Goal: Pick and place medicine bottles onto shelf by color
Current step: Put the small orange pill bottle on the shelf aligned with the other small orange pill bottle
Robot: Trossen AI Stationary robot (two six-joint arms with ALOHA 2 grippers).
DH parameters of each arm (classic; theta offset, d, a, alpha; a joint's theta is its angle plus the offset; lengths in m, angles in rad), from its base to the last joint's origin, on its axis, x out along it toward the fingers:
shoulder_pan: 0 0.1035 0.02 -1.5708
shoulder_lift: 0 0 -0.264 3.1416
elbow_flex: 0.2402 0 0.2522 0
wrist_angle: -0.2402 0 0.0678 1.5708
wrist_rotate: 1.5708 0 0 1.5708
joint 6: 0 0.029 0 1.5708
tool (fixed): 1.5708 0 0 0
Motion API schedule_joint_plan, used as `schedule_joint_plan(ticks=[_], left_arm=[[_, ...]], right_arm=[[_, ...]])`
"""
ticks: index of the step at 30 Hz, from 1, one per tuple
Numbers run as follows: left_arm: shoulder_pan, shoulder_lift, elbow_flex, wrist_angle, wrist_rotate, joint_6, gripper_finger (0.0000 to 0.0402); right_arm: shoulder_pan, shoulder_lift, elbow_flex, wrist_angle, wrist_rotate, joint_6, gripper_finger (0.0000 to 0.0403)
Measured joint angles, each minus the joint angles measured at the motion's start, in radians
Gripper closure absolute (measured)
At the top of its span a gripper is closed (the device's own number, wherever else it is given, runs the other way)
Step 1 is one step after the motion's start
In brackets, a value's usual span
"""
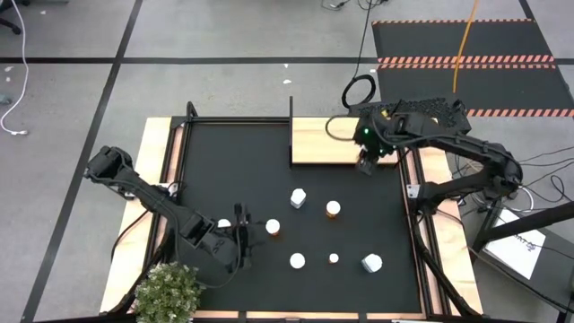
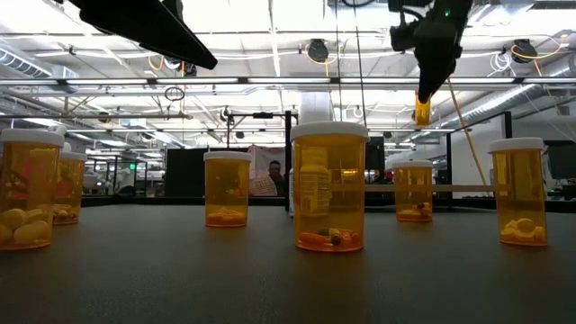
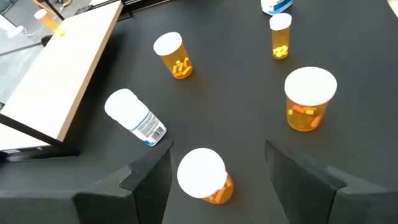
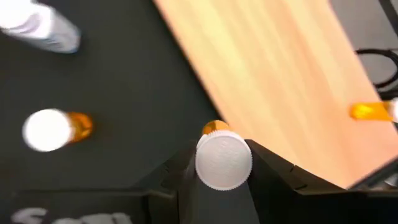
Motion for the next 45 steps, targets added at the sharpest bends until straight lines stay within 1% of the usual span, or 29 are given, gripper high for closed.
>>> schedule_joint_plan(ticks=[9, 13, 18, 21, 24, 29, 38, 42, 45], left_arm=[[0.007, 0.000, 0.000, 0.000, 0.000, -0.007, 0.0153], [0.006, 0.000, 0.000, 0.001, 0.000, -0.016, 0.0153], [0.006, 0.000, 0.000, 0.003, 0.000, -0.041, 0.0153], [0.006, 0.000, 0.000, 0.003, 0.001, -0.056, 0.0153], [0.006, 0.000, 0.000, 0.003, 0.001, -0.064, 0.0153], [0.005, 0.000, 0.000, 0.003, 0.001, -0.065, 0.0153], [0.005, 0.000, 0.000, 0.004, 0.001, -0.065, 0.0153], [0.005, 0.000, 0.000, 0.005, 0.001, -0.064, 0.0153], [0.005, 0.000, 0.000, 0.005, 0.001, -0.063, 0.0153]], right_arm=[[-0.202, 0.000, 0.000, 0.004, 0.000, -0.106, 0.0287], [-0.267, 0.004, -0.003, 0.009, 0.000, -0.127, 0.0287], [-0.325, 0.004, -0.041, 0.046, -0.001, -0.158, 0.0287], [-0.350, 0.004, -0.076, 0.081, -0.010, -0.180, 0.0287], [-0.376, 0.004, -0.110, 0.116, -0.053, -0.195, 0.0287], [-0.397, 0.004, -0.158, 0.176, -0.053, -0.205, 0.0287], [-0.430, 0.004, -0.215, 0.235, -0.055, -0.292, 0.0287], [-0.453, 0.004, -0.252, 0.268, -0.102, -0.324, 0.0287], [-0.467, 0.004, -0.269, 0.297, -0.105, -0.336, 0.0287]])
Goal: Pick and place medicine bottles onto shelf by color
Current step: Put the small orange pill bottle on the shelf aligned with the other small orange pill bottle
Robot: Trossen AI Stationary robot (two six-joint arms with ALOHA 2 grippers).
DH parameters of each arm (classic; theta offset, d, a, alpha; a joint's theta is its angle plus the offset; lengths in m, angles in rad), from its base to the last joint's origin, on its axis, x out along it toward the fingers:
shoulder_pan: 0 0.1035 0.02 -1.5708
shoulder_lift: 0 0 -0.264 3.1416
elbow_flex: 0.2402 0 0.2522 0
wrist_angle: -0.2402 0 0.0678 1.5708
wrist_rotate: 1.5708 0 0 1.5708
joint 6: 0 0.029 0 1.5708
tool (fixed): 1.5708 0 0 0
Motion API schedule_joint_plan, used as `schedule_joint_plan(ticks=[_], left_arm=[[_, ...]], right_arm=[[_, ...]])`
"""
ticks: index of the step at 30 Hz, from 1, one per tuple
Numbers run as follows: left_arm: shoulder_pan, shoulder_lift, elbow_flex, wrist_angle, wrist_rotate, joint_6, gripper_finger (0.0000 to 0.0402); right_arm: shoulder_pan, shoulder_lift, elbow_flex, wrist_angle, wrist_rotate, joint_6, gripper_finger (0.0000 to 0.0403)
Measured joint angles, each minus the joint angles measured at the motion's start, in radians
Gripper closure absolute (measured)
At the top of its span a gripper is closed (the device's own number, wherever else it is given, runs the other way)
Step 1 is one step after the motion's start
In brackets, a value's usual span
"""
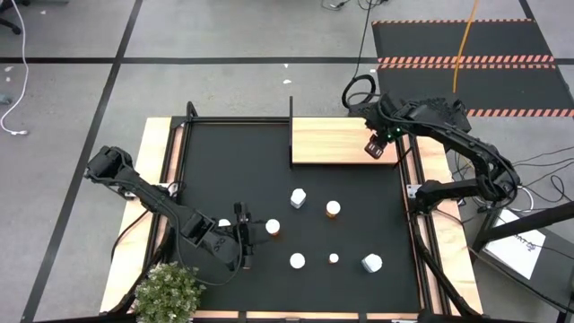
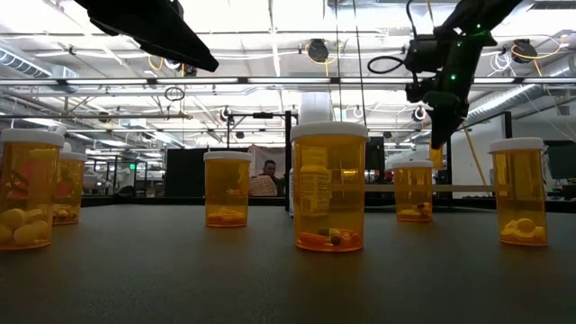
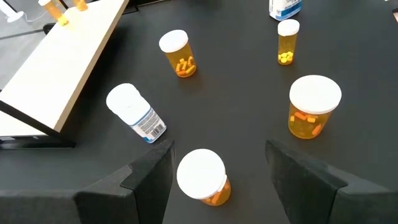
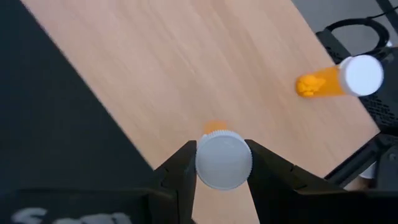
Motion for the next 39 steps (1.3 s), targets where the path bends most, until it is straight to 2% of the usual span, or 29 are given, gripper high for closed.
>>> schedule_joint_plan(ticks=[7, 19, 31, 39], left_arm=[[0.000, 0.000, 0.000, 0.001, 0.000, 0.000, 0.0153], [0.000, 0.000, 0.000, 0.003, 0.000, 0.003, 0.0153], [0.000, 0.000, 0.000, 0.004, 0.000, 0.003, 0.0153], [0.000, 0.000, 0.000, 0.004, 0.000, 0.002, 0.0153]], right_arm=[[-0.013, 0.008, -0.015, 0.035, -0.001, -0.048, 0.0287], [-0.033, 0.105, -0.016, 0.031, -0.005, -0.123, 0.0286], [-0.092, 0.111, -0.016, 0.035, -0.012, -0.140, 0.0285], [-0.094, 0.113, -0.016, 0.027, -0.026, -0.141, 0.0260]])
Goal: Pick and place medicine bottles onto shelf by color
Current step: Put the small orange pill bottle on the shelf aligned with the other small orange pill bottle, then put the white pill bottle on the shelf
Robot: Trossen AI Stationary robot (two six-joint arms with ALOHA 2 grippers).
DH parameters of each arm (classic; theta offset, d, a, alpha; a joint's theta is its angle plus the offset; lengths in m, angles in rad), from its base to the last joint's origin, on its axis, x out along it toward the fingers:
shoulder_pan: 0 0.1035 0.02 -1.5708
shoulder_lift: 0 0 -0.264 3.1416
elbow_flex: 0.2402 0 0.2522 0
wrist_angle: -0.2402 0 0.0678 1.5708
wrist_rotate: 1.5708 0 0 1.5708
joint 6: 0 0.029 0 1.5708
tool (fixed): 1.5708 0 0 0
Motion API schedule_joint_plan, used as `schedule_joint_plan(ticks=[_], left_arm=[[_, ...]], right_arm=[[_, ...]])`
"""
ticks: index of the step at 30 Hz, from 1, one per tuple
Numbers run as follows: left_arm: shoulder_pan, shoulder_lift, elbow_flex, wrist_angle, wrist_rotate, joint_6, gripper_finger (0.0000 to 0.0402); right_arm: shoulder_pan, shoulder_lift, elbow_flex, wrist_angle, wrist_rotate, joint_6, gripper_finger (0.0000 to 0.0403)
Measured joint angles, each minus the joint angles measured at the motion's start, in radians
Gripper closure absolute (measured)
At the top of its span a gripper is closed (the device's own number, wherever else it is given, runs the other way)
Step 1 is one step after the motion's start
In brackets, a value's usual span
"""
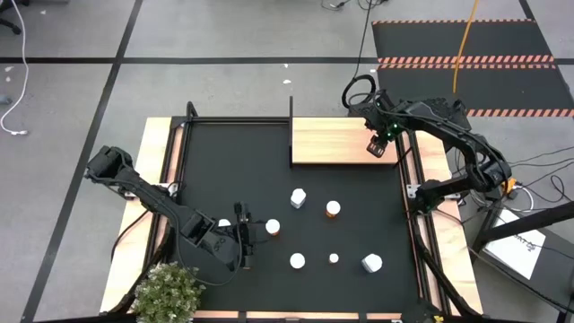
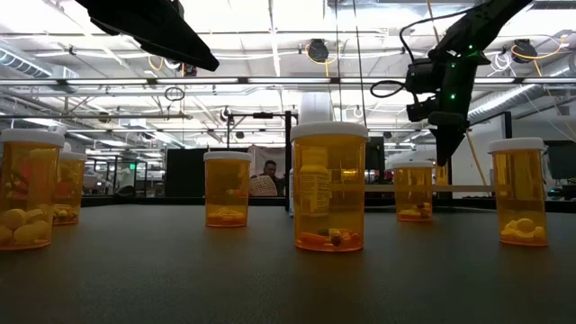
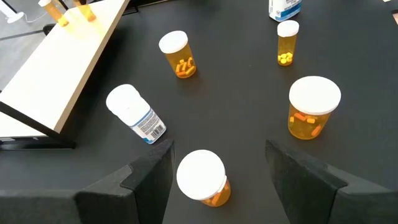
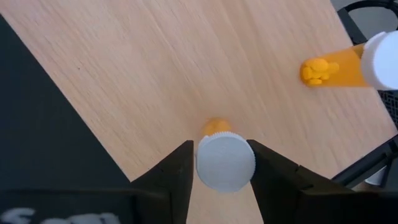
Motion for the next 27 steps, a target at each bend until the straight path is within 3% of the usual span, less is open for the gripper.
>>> schedule_joint_plan(ticks=[18, 27], left_arm=[[0.000, 0.000, 0.000, 0.000, 0.000, 0.000, 0.0153], [0.000, 0.000, 0.000, 0.002, 0.000, 0.000, 0.0153]], right_arm=[[0.004, -0.008, 0.000, 0.069, 0.006, 0.020, 0.0211], [0.081, -0.154, 0.000, 0.141, 0.008, 0.100, 0.0209]])
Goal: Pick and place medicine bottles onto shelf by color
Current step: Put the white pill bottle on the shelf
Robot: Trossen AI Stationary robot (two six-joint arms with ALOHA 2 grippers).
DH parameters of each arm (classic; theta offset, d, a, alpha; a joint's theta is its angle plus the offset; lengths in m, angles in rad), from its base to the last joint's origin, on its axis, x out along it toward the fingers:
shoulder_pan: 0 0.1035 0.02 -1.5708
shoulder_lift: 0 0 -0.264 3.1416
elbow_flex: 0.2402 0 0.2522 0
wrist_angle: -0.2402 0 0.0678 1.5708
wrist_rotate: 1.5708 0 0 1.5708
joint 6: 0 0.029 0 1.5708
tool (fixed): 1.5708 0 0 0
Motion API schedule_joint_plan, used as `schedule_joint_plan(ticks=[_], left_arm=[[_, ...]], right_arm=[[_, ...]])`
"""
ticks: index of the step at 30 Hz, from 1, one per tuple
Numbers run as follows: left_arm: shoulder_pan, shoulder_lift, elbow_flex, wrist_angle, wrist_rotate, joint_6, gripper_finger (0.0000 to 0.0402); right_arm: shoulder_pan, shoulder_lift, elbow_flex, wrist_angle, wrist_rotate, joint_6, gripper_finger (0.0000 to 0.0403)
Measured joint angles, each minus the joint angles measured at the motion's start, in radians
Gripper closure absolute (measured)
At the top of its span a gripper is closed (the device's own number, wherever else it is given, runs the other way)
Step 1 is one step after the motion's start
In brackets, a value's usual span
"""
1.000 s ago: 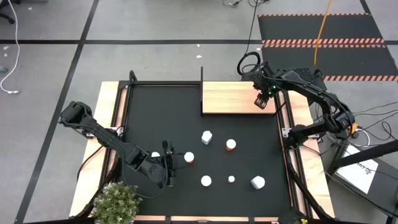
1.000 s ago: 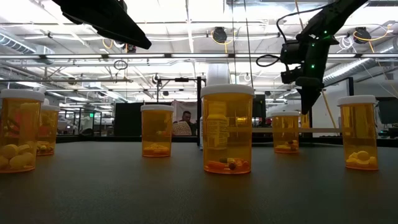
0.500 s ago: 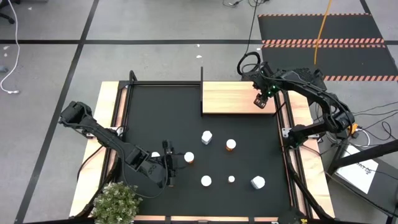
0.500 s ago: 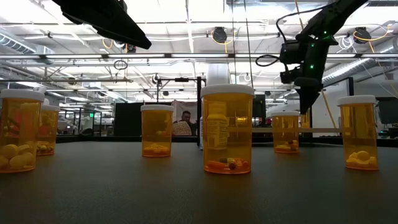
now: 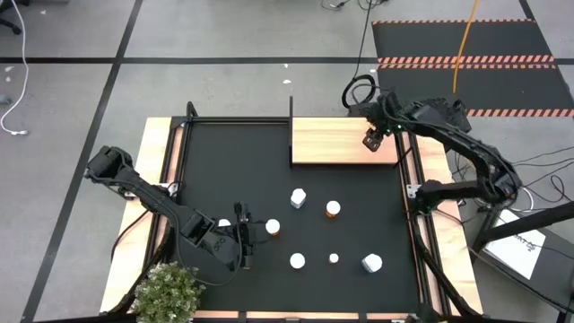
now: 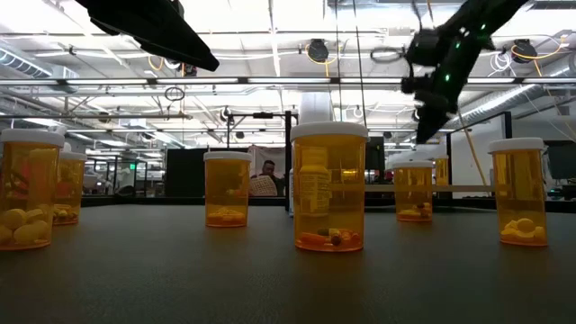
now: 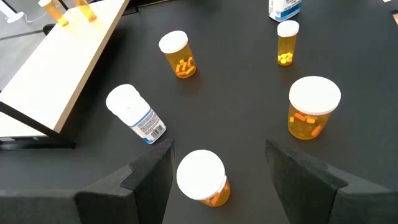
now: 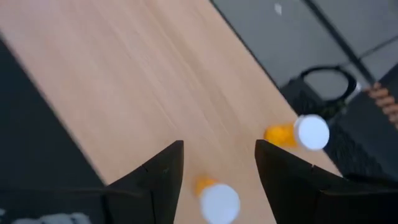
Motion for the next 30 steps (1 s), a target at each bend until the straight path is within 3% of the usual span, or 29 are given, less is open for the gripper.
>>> schedule_joint_plan(ticks=[6, 13, 17, 25, 30], left_arm=[[0.018, 0.000, 0.000, 0.033, 0.019, 0.020, 0.0153], [0.085, 0.000, 0.001, 0.069, 0.088, 0.092, 0.0153], [0.146, 0.000, 0.001, 0.070, 0.102, 0.140, 0.0153], [0.287, 0.000, 0.001, 0.070, 0.313, 0.220, 0.0153], [0.361, -0.001, 0.002, 0.089, 0.437, 0.262, 0.0153]], right_arm=[[0.149, -0.163, 0.000, -0.004, 0.000, 0.103, 0.0209], [0.403, -0.271, -0.012, -0.002, 0.000, 0.304, 0.0209], [0.566, -0.299, -0.084, 0.061, 0.070, 0.389, 0.0209], [0.859, -0.291, -0.232, 0.305, 0.214, 0.420, 0.0209], [0.947, -0.266, -0.294, 0.413, 0.261, 0.414, 0.0209]])
